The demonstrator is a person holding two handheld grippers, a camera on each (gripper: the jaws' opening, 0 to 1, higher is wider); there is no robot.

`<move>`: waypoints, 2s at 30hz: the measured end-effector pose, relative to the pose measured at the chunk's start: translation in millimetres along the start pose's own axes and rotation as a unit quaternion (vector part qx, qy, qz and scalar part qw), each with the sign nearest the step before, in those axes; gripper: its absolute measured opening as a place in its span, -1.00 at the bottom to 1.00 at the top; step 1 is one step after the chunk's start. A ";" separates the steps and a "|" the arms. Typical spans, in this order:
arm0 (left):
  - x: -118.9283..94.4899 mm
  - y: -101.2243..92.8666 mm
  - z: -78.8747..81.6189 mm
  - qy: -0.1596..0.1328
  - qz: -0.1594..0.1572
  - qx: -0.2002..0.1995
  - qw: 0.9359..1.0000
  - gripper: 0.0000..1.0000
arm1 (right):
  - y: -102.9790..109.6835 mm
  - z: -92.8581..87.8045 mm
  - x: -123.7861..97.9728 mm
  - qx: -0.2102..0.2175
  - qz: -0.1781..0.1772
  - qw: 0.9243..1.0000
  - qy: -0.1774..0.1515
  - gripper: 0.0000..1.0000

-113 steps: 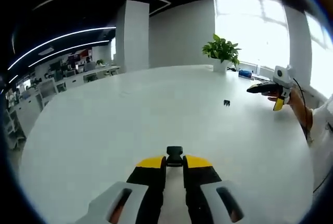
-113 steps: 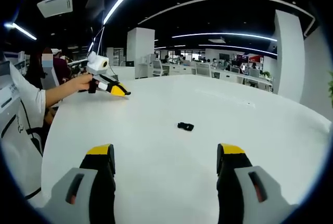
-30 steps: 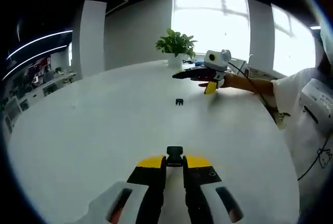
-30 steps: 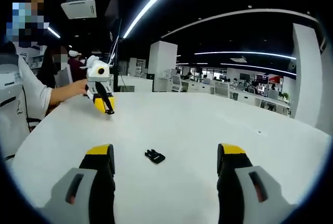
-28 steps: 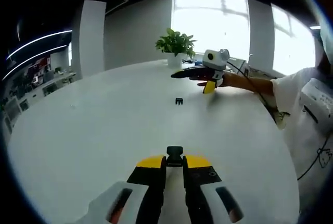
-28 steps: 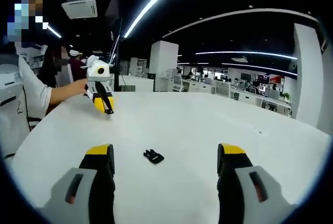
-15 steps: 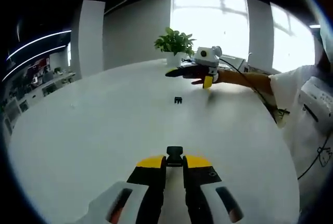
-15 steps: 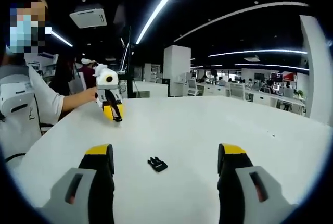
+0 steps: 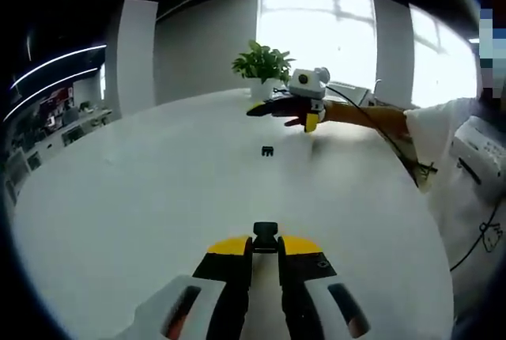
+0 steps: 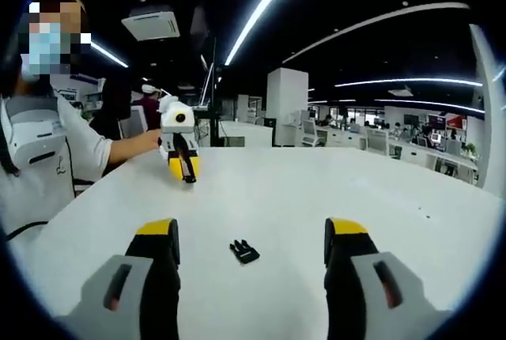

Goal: Snap the two parts of the plastic buckle together until the buckle closes and remains connected.

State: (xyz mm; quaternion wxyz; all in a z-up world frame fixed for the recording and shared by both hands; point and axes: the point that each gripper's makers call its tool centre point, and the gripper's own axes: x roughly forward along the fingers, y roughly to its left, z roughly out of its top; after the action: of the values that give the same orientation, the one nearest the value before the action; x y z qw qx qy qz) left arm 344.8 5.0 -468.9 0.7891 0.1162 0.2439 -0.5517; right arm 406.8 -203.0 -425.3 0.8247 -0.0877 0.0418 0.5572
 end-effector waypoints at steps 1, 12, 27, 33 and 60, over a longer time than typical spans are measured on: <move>0.1 -0.5 -0.7 0.002 -0.001 0.001 1.000 -0.76 | -0.7 0.2 0.3 -0.001 0.000 1.000 0.001 0.46; 2.2 -6.5 -6.0 0.021 -0.019 0.008 1.000 -0.77 | 9.7 -4.5 12.0 -0.004 0.039 0.999 0.017 0.32; 7.0 -18.7 -9.9 0.035 -0.064 0.025 0.997 -0.77 | 21.4 -20.0 21.8 -0.010 0.078 0.995 0.064 0.14; 9.2 -22.9 -8.6 0.032 -0.084 0.044 0.995 -0.77 | 24.8 -23.3 23.0 -0.006 0.085 0.994 0.074 0.07; 13.5 -38.2 -6.3 0.042 -0.121 0.087 0.988 -0.77 | 29.9 -31.8 21.4 0.026 0.114 0.986 0.119 -0.33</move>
State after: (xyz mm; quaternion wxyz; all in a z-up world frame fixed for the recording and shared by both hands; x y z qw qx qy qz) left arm 311.4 -17.0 -478.0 0.6926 0.1770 0.2398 -0.6569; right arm 388.1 -178.8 -463.0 0.7467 -0.1266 0.1632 0.6323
